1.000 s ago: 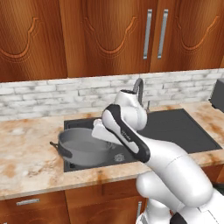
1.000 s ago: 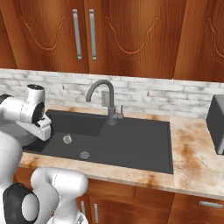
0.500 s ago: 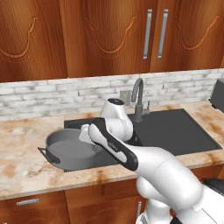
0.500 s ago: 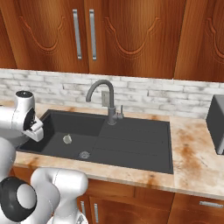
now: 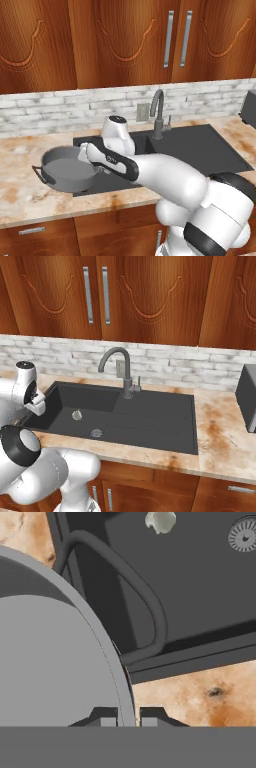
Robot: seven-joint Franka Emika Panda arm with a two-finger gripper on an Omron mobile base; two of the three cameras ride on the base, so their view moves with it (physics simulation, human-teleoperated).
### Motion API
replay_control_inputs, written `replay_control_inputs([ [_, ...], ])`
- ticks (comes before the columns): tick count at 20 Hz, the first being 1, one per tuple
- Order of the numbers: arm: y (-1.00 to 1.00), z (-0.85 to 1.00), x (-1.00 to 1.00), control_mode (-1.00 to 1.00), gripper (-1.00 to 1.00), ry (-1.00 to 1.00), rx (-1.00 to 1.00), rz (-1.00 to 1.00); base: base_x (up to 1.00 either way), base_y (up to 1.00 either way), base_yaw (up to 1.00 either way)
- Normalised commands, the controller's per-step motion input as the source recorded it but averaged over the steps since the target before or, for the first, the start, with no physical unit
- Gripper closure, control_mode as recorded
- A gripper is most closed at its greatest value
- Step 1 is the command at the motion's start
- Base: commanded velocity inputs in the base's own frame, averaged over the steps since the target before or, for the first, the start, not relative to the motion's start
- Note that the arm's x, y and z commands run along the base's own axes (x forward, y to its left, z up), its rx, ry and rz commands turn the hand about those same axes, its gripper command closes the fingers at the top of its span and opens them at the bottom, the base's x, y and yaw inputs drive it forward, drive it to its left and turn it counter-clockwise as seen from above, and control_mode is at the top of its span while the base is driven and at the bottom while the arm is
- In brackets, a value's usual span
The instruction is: Dump the garlic from the pot into the sink. Then turn on the water and wash the garlic. Then turn off the water and put the garlic back in the pot.
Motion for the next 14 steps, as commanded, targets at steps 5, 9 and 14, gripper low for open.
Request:
replay_control_inputs([
  [5,0.42,-0.05,0.02,-1.0,1.0,0.12,-0.01,0.0,0.0,0.0,0.0],
  [9,0.4,-0.12,0.06,-1.0,1.0,0.06,-0.04,0.0,0.0,0.0,0.0],
  [14,0.3,-0.27,0.0,-1.0,1.0,0.0,-0.11,0.0,0.0,0.0,0.0],
])
